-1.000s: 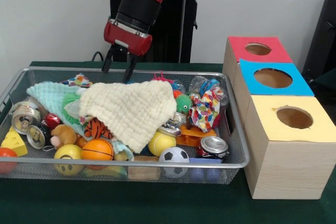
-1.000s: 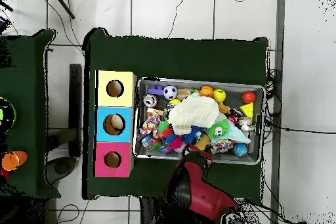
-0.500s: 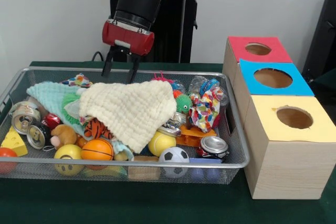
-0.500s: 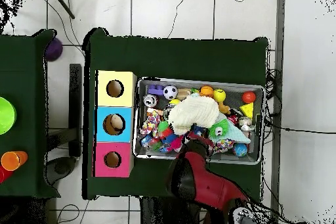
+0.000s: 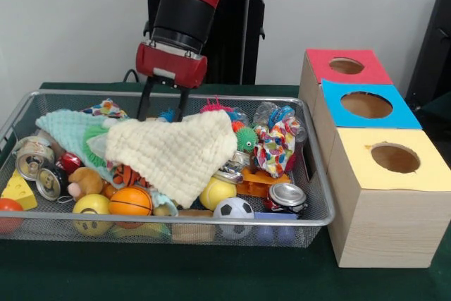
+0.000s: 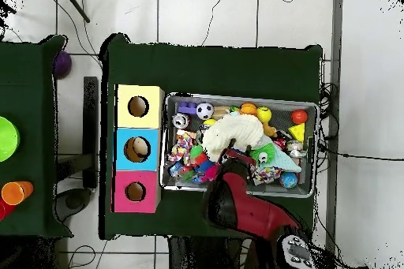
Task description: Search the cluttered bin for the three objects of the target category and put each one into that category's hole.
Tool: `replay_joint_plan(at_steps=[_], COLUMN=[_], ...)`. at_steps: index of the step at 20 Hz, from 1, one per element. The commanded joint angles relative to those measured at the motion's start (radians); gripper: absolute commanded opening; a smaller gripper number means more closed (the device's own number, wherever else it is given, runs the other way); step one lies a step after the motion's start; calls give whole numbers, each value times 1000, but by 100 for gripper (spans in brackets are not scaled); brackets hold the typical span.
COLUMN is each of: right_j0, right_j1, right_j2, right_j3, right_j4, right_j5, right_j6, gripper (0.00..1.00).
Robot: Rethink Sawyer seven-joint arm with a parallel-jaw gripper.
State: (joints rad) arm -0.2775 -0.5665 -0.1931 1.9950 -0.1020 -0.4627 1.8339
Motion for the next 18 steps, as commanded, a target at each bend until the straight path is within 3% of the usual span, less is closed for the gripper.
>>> replay_joint_plan(at_steps=[1,13,14,17,18], right_j0=[-28,-30,-25,-36,-33], right_j1=[125,179,180,164,167], right_j2=[109,106,102,115,110], right_j3=[-130,-158,-165,-176,-178], right_j4=[-36,-40,-48,-76,-83], right_j5=[-34,-75,-80,-41,-79], right_j6=[147,153,145,125,131], gripper=[100,100,0,0,0])
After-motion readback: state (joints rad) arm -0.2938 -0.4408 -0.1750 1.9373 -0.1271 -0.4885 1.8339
